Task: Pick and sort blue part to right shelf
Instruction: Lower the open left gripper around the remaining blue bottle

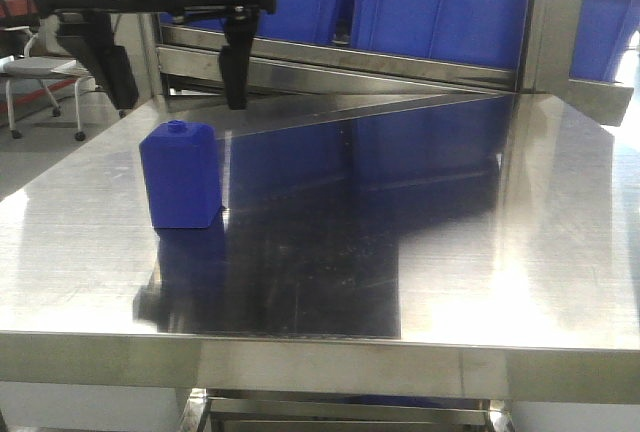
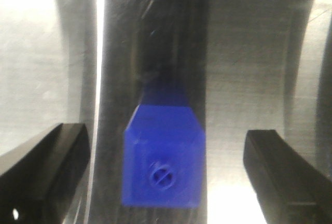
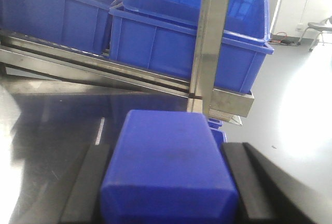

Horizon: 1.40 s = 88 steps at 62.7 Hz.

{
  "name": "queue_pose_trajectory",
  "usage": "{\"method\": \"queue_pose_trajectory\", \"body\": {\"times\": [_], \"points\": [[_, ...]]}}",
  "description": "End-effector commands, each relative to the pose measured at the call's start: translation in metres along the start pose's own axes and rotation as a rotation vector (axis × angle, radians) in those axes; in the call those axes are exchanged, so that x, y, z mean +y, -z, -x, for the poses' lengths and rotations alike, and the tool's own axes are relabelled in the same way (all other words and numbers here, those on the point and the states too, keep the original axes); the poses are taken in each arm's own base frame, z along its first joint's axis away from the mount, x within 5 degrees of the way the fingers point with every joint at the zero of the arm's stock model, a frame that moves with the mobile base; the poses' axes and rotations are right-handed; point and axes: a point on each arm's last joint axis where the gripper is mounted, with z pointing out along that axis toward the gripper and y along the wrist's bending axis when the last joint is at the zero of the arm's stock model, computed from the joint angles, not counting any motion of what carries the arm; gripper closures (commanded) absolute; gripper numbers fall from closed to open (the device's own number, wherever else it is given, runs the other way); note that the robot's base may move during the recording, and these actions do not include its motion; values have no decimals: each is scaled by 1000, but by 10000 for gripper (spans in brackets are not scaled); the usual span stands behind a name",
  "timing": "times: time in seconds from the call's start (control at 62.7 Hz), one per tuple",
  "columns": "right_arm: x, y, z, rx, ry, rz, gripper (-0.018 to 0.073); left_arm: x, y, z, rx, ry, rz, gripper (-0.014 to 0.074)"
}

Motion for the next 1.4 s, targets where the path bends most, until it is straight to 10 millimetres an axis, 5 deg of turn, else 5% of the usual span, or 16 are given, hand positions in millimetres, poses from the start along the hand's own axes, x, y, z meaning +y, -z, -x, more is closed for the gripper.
{"method": "queue_pose_trajectory", "body": {"times": [0.0, 1.388], "points": [[-2, 1, 17, -110, 12, -17, 134, -2, 24, -1, -10, -2, -36, -45], [-2, 1, 17, -110, 12, -17, 134, 2, -15, -8, 120, 11, -17, -45]]}}
